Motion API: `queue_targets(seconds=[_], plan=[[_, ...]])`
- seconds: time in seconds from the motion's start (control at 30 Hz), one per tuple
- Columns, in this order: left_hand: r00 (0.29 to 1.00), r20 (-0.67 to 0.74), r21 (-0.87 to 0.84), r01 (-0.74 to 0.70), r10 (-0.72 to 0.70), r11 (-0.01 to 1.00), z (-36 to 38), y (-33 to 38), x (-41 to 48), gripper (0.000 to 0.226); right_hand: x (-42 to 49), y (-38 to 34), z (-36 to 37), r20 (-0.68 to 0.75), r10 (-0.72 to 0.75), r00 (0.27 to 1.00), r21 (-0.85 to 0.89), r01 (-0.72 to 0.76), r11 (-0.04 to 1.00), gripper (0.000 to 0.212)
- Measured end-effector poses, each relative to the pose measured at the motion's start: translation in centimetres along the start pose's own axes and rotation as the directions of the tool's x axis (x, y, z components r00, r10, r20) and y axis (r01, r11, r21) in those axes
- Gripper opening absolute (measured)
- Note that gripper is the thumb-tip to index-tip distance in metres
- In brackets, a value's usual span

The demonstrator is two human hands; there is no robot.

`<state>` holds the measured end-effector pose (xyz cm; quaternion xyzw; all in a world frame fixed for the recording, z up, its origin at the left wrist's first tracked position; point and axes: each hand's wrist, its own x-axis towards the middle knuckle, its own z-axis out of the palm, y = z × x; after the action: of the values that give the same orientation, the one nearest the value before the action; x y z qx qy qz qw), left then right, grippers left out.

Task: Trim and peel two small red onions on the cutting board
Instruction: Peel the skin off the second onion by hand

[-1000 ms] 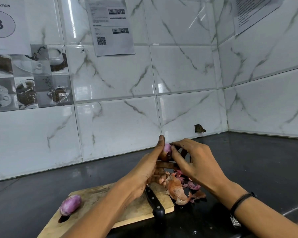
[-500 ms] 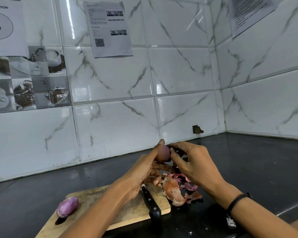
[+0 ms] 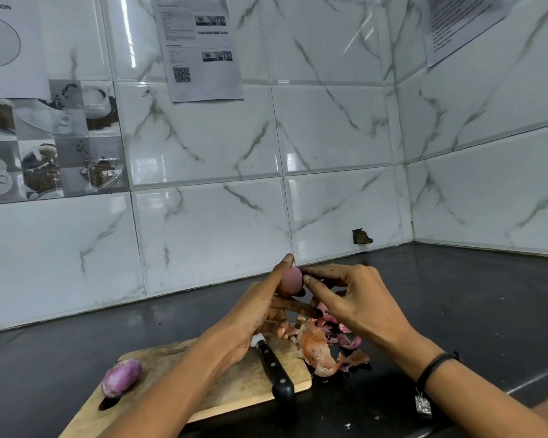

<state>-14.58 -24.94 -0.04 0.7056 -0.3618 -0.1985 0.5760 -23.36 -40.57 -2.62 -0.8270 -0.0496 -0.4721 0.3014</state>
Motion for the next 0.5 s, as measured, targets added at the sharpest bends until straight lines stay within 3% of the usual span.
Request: queue_targets(seconds=[0.5], plan=[[0.993, -0.032, 0.033, -0.113, 0.114, 0.993, 0.7, 0.2, -0.1, 0.062, -0.1, -0.8, 0.2, -0.059, -0.034, 0.998, -0.022, 0.032, 0.999, 0.016]])
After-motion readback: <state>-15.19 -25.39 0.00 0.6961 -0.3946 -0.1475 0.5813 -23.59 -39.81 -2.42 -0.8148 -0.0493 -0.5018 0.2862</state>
